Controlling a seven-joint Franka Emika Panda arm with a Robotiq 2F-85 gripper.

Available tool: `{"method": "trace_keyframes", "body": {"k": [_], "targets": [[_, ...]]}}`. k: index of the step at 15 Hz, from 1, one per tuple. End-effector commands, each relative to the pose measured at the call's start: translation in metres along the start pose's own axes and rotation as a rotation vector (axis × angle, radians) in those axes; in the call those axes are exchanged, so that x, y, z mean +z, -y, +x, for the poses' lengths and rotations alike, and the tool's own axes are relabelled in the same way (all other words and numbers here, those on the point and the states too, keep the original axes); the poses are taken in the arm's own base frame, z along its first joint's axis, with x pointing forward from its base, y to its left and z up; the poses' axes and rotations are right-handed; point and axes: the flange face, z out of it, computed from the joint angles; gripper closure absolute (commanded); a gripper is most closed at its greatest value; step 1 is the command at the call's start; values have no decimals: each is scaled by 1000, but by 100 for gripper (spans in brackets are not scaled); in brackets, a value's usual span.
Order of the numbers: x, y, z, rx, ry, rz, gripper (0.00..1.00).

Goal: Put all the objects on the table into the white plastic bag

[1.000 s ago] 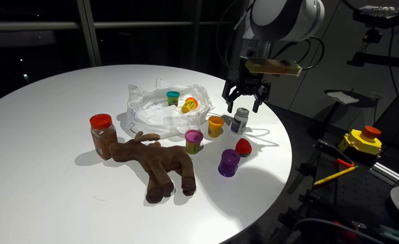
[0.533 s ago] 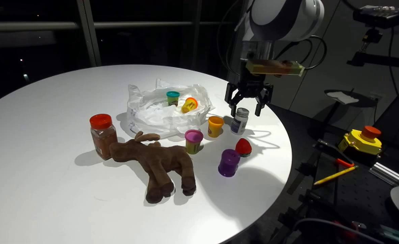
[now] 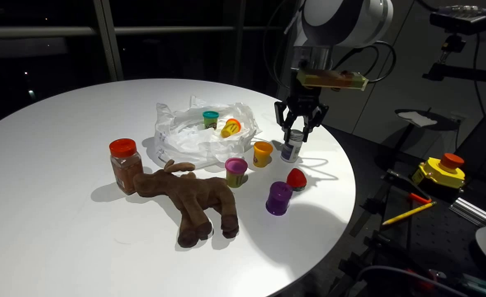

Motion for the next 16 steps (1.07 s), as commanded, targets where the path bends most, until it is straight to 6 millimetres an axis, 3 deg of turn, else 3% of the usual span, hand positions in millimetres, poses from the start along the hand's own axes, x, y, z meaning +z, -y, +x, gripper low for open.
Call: {"method": "trace_keyframes", "body": {"k": [1, 4, 8, 11, 16], "targets": [[-20, 9, -3, 5, -39, 23, 78], [-44, 30, -14, -22, -108, 32, 79], [-87, 76, -29, -72, -211, 53, 79], [-107, 110, -29, -113, -286, 74, 79], [-100, 148, 1, -139, -296, 94, 79]]}}
